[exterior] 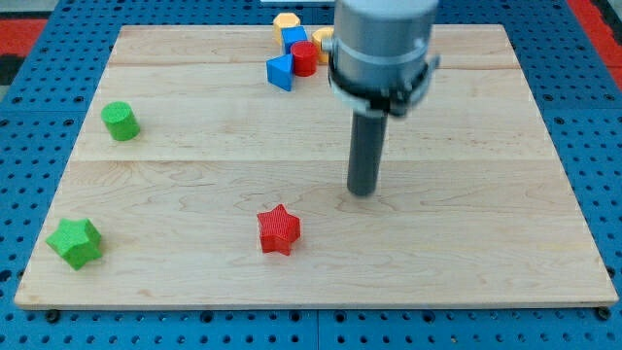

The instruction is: Move the red star to the blue triangle

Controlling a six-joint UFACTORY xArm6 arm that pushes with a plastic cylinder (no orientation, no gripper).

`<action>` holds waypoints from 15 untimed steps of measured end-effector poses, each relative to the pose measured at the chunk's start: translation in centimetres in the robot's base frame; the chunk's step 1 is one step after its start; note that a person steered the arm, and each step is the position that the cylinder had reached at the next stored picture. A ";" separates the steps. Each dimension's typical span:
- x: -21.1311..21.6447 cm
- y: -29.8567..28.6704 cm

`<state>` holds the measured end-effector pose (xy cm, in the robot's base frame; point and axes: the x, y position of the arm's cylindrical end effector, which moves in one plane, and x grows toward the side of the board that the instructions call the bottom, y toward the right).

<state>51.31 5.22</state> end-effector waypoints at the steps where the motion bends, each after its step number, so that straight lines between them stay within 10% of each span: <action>1: 4.1 -0.2; 2: 8.9 -2.2; 4: 3.7 -11.4; 11: -6.1 -3.6; 15: 0.5 1.9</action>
<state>51.82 7.11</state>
